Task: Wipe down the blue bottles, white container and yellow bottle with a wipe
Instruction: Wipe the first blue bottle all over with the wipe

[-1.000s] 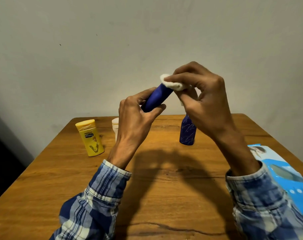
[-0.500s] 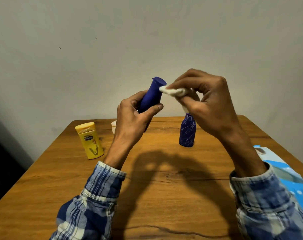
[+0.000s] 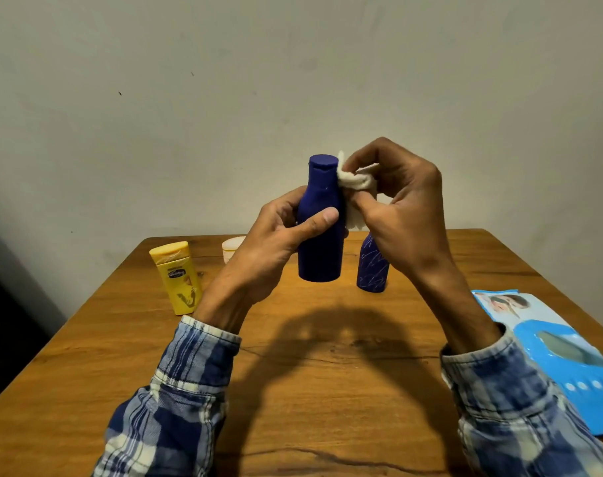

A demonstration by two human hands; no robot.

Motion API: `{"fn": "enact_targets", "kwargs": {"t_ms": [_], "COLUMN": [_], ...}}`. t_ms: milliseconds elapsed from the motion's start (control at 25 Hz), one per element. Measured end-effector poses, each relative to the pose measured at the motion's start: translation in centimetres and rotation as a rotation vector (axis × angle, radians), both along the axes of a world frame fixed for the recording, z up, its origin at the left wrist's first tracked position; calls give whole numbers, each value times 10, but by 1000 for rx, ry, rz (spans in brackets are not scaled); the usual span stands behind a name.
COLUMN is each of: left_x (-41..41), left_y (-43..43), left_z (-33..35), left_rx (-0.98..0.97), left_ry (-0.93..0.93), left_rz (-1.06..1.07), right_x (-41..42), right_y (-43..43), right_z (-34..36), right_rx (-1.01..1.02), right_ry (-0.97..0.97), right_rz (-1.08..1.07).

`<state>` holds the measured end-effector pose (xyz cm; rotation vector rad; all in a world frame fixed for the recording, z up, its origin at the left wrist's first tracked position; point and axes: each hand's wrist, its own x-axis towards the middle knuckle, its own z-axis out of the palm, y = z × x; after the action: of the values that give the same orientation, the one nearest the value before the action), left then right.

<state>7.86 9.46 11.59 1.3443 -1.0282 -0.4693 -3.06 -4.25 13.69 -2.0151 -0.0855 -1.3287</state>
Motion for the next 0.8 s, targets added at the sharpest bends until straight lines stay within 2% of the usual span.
{"fn": "enact_targets", "kwargs": {"t_ms": [120, 280, 320, 400, 480, 600, 800], "left_x": [4, 5, 5, 6, 7, 5, 6], "left_y": [2, 2, 1, 0, -1, -2, -2], "left_z": [2, -1, -2, -4, -4, -6, -6], "left_rx": [-9, 0, 12, 33, 50, 70, 92], "left_ry": [-3, -32, -51, -97, -140, -195, -242], "left_rz": [0, 89, 101, 121, 138, 165, 208], "right_x": [-3, -9, -11, -15, -16, -10, -10], "right_y": [-4, -21, -24, -24, -18, -10, -13], "right_z": [5, 5, 6, 12, 17, 11, 13], "right_rx": [-116, -177, -153, -88, -118, -241, -289], "right_ry": [22, 331, 308, 133, 15, 60, 97], "right_rz": [66, -21, -62, -93, -59, -54, -101]}}
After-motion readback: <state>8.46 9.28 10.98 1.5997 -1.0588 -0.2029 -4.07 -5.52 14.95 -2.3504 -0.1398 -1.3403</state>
